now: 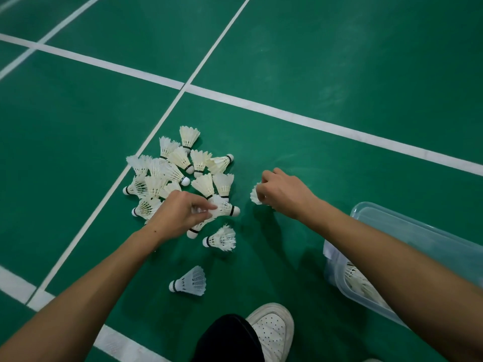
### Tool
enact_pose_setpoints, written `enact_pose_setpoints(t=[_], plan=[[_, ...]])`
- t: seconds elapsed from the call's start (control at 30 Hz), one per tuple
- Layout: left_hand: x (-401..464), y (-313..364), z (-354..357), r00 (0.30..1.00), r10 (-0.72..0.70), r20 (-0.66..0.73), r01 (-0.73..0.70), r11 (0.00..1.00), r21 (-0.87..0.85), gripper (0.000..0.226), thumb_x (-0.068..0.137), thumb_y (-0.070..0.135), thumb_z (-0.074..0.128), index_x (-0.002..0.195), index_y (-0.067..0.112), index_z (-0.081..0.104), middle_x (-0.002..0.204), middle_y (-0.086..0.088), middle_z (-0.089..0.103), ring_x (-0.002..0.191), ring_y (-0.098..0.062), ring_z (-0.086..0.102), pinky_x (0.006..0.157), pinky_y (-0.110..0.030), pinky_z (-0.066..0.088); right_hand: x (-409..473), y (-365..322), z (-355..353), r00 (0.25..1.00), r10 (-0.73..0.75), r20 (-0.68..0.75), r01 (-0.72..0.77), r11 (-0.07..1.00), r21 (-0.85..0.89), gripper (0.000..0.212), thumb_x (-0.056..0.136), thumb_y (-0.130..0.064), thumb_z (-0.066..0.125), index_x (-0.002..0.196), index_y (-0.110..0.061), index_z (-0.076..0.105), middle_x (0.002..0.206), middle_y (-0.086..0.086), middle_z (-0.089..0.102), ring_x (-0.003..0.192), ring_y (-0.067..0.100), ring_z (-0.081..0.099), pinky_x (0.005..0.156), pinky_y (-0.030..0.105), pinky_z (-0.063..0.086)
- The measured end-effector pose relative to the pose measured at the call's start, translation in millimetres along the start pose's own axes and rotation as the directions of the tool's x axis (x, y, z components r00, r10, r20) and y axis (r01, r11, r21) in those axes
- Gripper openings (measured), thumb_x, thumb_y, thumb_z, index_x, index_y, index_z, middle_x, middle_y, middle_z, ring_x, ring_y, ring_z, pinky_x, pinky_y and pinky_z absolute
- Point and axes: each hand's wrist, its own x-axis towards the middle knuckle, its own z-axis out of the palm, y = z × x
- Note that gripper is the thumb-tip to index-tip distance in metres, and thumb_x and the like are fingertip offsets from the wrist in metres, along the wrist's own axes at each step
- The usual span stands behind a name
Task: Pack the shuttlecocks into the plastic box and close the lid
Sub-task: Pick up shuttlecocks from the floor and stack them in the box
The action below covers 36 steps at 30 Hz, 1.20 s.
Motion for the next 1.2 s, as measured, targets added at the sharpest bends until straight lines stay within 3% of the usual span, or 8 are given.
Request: enact_pose_setpoints(t=[0.17, 0.27, 0.4, 0.53, 0.63, 0.87, 1.0, 1.2], plan=[[-2.5, 29.8, -5.0, 0.994, 0.008, -0.113, -0.021, 0.993, -0.118, 0.021, 0.089, 0.026, 0.084, 0.11, 0.032, 0.083, 0.093, 0.014, 0.078, 0.079, 0.0, 0.07, 0.07, -0.014, 0.053, -28.3, 3.4, -19.9, 0.995, 0.081, -0.055, -0.066, 0.971, 0.231, 0.009, 0.101, -0.03, 0.065, 0.105, -0.023, 0.07, 0.108, 0.001, 0.062, 0.103, 0.027, 0.054, 0.072, 0.039, 0.05], [-6.4, 59.2, -9.8, 0.977, 0.064, -0.202, -0.092, 0.987, -0.133, 0.023, 0.088, 0.02, 0.085, 0.11, 0.026, 0.084, 0.097, 0.015, 0.078, 0.09, 0.011, 0.068, 0.076, -0.002, 0.048, -52.0, 8.4, -35.6, 0.985, 0.13, -0.114, -0.085, 0.938, 0.337, 0.007, 0.098, -0.029, 0.07, 0.1, -0.023, 0.069, 0.102, -0.002, 0.071, 0.098, 0.025, 0.062, 0.076, 0.047, 0.057], [-9.7, 106.5, -15.1, 0.955, 0.112, -0.275, -0.157, 0.977, -0.146, 0.023, 0.088, 0.025, 0.083, 0.112, 0.026, 0.082, 0.094, 0.019, 0.075, 0.09, 0.005, 0.067, 0.075, -0.007, 0.05, -96.5, 22.8, -59.9, 0.956, 0.215, -0.198, -0.109, 0.89, 0.442, 0.012, 0.098, -0.028, 0.073, 0.106, -0.02, 0.069, 0.099, -0.003, 0.076, 0.09, 0.019, 0.069, 0.078, 0.044, 0.06], [-7.3, 162.7, -12.4, 0.946, 0.181, -0.27, -0.229, 0.961, -0.155, 0.021, 0.087, 0.032, 0.081, 0.106, 0.024, 0.081, 0.09, 0.017, 0.074, 0.086, -0.002, 0.067, 0.078, -0.008, 0.048, -157.0, 42.9, -77.7, 0.891, 0.356, -0.282, -0.151, 0.817, 0.557, 0.029, 0.098, -0.025, 0.074, 0.124, -0.013, 0.071, 0.104, 0.001, 0.078, 0.09, 0.011, 0.07, 0.088, 0.034, 0.06], [-4.7, 208.1, -5.6, 0.942, 0.223, -0.251, -0.272, 0.945, -0.183, 0.015, 0.085, 0.026, 0.084, 0.099, 0.021, 0.079, 0.087, 0.012, 0.075, 0.085, -0.006, 0.068, 0.078, -0.009, 0.049, -206.8, 59.4, -82.2, 0.808, 0.492, -0.323, -0.209, 0.753, 0.624, 0.027, 0.098, -0.025, 0.074, 0.124, -0.014, 0.074, 0.105, -0.002, 0.077, 0.091, 0.007, 0.069, 0.091, 0.03, 0.06], [5.6, 271.0, 18.0, 0.923, 0.333, -0.193, -0.37, 0.905, -0.209, 0.013, 0.086, 0.017, 0.085, 0.094, 0.024, 0.078, 0.082, 0.015, 0.075, 0.08, -0.002, 0.065, 0.078, -0.007, 0.045, -301.2, 91.3, -64.7, 0.63, 0.756, -0.176, -0.309, 0.453, 0.836, 0.006, 0.095, -0.029, 0.078, 0.099, -0.025, 0.077, 0.087, -0.01, 0.076, 0.086, 0.013, 0.075, 0.084, 0.044, 0.063], [8.3, 287.6, 46.6, 0.917, 0.359, -0.176, -0.394, 0.884, -0.251, 0.013, 0.086, 0.021, 0.083, 0.094, 0.028, 0.075, 0.094, 0.022, 0.072, 0.078, 0.003, 0.064, 0.078, -0.009, 0.045, -346.4, 89.4, -48.9, 0.55, 0.826, -0.123, -0.379, 0.378, 0.845, 0.004, 0.092, -0.03, 0.08, 0.09, -0.03, 0.077, 0.084, -0.02, 0.075, 0.085, 0.002, 0.071, 0.084, 0.034, 0.059], [7.2, 295.9, 71.4, 0.913, 0.382, -0.144, -0.408, 0.871, -0.272, 0.011, 0.085, 0.018, 0.085, 0.093, 0.023, 0.079, 0.08, 0.017, 0.074, 0.077, -0.003, 0.066, 0.077, -0.011, 0.046, -395.5, 81.1, -28.9, 0.487, 0.873, -0.026, -0.497, 0.301, 0.814, 0.011, 0.088, -0.024, 0.084, 0.084, -0.03, 0.075, 0.075, -0.02, 0.074, 0.073, 0.003, 0.071, 0.066, 0.015, 0.052]])
